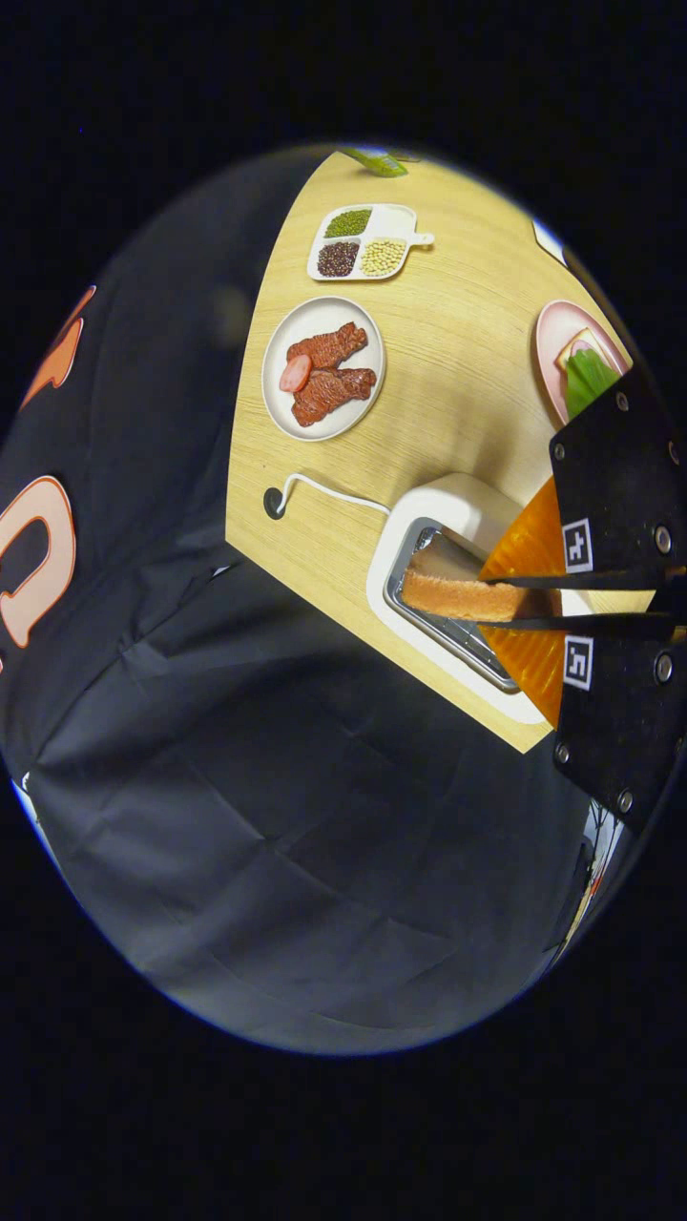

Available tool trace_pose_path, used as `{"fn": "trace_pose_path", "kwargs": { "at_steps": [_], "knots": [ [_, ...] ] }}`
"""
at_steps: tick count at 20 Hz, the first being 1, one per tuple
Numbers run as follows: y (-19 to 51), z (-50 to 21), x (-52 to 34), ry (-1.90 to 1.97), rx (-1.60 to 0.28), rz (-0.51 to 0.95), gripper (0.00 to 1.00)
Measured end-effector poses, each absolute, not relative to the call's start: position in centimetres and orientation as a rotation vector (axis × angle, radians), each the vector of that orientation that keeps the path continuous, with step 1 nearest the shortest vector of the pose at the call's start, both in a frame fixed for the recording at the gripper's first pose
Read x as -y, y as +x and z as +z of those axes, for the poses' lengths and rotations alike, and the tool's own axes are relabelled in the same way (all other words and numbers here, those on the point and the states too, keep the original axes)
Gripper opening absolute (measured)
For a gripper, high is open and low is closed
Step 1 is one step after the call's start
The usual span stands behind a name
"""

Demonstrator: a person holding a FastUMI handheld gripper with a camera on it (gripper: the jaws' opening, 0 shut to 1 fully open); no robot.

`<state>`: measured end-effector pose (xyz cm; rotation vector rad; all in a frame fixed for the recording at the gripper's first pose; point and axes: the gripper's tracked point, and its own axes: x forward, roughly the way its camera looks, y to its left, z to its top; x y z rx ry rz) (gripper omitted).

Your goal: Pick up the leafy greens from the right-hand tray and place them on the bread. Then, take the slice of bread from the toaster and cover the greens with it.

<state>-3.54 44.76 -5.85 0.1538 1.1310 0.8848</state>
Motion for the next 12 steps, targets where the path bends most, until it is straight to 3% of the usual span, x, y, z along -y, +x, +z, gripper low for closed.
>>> {"fn": "trace_pose_path", "kwargs": {
  "at_steps": [12],
  "knots": [
    [-5.1, -2.5, -40.9, 0.284, -1.019, 0.967, 0.09]
  ]
}}
